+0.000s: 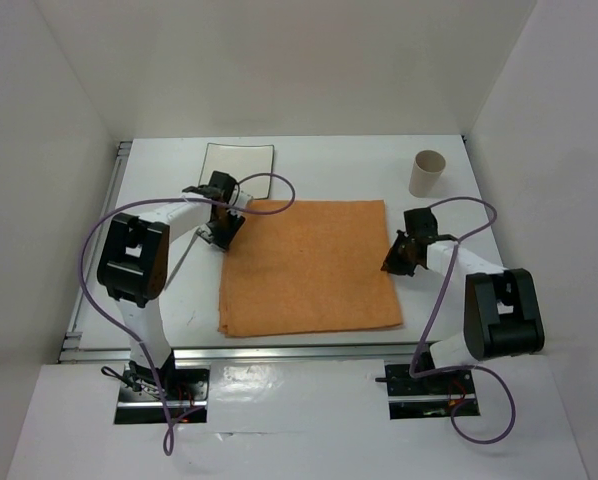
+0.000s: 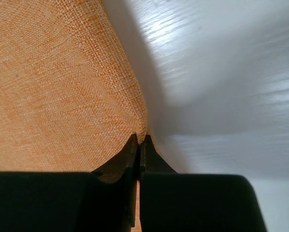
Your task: Set the dinner table for one person
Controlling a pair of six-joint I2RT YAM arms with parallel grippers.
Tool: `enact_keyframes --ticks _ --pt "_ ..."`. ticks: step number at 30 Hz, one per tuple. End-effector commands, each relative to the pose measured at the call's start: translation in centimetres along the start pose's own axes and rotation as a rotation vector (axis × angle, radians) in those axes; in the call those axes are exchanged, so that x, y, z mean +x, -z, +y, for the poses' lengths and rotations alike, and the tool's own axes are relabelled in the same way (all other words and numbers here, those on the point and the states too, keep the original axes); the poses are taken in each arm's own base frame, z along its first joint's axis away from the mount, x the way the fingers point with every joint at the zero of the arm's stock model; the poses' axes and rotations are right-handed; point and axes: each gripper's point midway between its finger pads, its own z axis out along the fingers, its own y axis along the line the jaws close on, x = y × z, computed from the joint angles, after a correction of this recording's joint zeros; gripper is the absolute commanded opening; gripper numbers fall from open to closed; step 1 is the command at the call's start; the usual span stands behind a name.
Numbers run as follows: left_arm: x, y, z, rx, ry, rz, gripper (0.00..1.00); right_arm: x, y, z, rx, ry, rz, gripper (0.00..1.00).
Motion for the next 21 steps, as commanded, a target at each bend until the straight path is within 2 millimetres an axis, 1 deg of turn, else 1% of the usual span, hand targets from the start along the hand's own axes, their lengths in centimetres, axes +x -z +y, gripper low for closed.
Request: enact_keyframes --ticks 1,2,4,5,7,8,9,11,12,13,14,15,16,17,18,19,20,21 --pt "-3.2 -0.4 -0.6 0.034 -0.001 -0.078 0.55 -2.3 1.0 -0.6 -0.007 -0.057 -0.094 0.00" --pt "-3.8 0.0 -0.5 0.032 0.000 -0.087 0.54 -2.8 1.0 -0.9 -0.019 -0.060 -0.101 0.00" --pt "-3.8 0.0 -0.5 0.032 0.000 -0.087 0.54 -3.1 1.0 -0.3 -0.047 -0.046 -0.098 0.00" --pt "-3.7 0.0 -0.3 0.023 0.000 -0.085 0.54 -2.9 0.8 -0.3 -0.050 -0.033 -0.084 0.00" --pt "-4.1 0.2 -0.2 0.021 0.001 -0.094 0.54 -3.4 0.9 0.7 -0.081 -0.030 -0.078 0.00" --pt "-4.1 0.7 -0.2 0.021 0.010 -0.097 0.54 -3.3 0.7 0.4 -0.079 -0.039 -0.066 0.00" --pt "-4.5 1.5 0.0 0.016 0.012 -0.119 0.54 -3.3 0.6 0.4 -0.079 -0.039 -0.066 0.00" --pt "-4.5 2.3 0.3 0.000 0.014 -0.134 0.54 -3.4 0.9 0.7 -0.092 -0.027 -0.071 0.01" --pt "-5.0 3.5 0.7 -0.016 0.018 -0.165 0.55 -3.9 1.6 1.0 -0.107 -0.022 -0.095 0.04" --pt "-5.2 4.1 1.0 -0.029 0.020 -0.180 0.55 -3.8 1.9 1.0 -0.106 -0.014 -0.094 0.10" --pt "-5.4 4.8 1.4 -0.053 0.024 -0.191 0.57 -3.9 2.1 1.0 -0.111 0.000 -0.104 0.26" --pt "-5.9 5.8 1.8 -0.068 0.037 -0.210 0.58 -4.4 2.9 1.2 -0.106 0.001 -0.119 0.57" --pt "-6.4 7.1 2.3 -0.084 0.041 -0.239 0.59 -4.8 3.3 1.2 -0.102 0.015 -0.133 0.62" --pt "-6.7 8.0 2.4 -0.087 0.043 -0.251 0.60 -5.4 3.7 1.2 -0.089 0.028 -0.155 0.64" --pt "-7.7 9.3 3.0 -0.109 0.050 -0.289 0.60 -6.0 4.3 1.3 -0.086 0.055 -0.178 0.64" --pt "-8.1 10.1 3.2 -0.112 0.052 -0.304 0.62 -6.9 5.0 1.6 -0.079 0.067 -0.196 0.64" --pt "-8.7 11.2 3.2 -0.106 0.042 -0.338 0.62 -7.6 5.6 1.8 -0.080 0.081 -0.220 0.64" --pt "-9.1 11.5 2.2 -0.067 0.016 -0.350 0.63 -8.3 6.0 2.0 -0.078 0.099 -0.240 0.64"
